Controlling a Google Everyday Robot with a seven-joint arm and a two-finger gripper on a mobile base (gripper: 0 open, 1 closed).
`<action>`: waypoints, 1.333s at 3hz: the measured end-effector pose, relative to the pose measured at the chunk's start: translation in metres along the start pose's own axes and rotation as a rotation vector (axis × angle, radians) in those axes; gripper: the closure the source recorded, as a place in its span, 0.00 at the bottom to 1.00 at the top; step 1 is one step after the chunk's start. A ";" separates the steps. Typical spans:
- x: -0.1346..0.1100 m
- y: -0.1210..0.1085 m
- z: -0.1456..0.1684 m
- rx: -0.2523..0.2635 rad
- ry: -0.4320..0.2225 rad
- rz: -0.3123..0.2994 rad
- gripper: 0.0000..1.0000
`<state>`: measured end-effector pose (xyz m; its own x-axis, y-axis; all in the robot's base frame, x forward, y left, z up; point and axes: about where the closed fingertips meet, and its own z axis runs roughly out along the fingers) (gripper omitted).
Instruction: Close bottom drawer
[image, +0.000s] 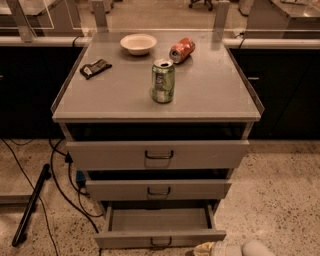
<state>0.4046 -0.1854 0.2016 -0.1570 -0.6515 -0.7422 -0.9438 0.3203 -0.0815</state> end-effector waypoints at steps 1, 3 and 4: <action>0.000 0.000 0.000 0.000 0.000 0.000 1.00; 0.029 -0.008 0.057 0.053 -0.091 -0.001 1.00; 0.032 -0.014 0.087 0.096 -0.135 -0.033 1.00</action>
Offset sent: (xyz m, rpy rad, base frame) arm 0.0171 0.0041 -0.0760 0.0626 -0.0307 -0.0552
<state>0.4378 -0.1512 0.1211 -0.0796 -0.5665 -0.8202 -0.9146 0.3688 -0.1660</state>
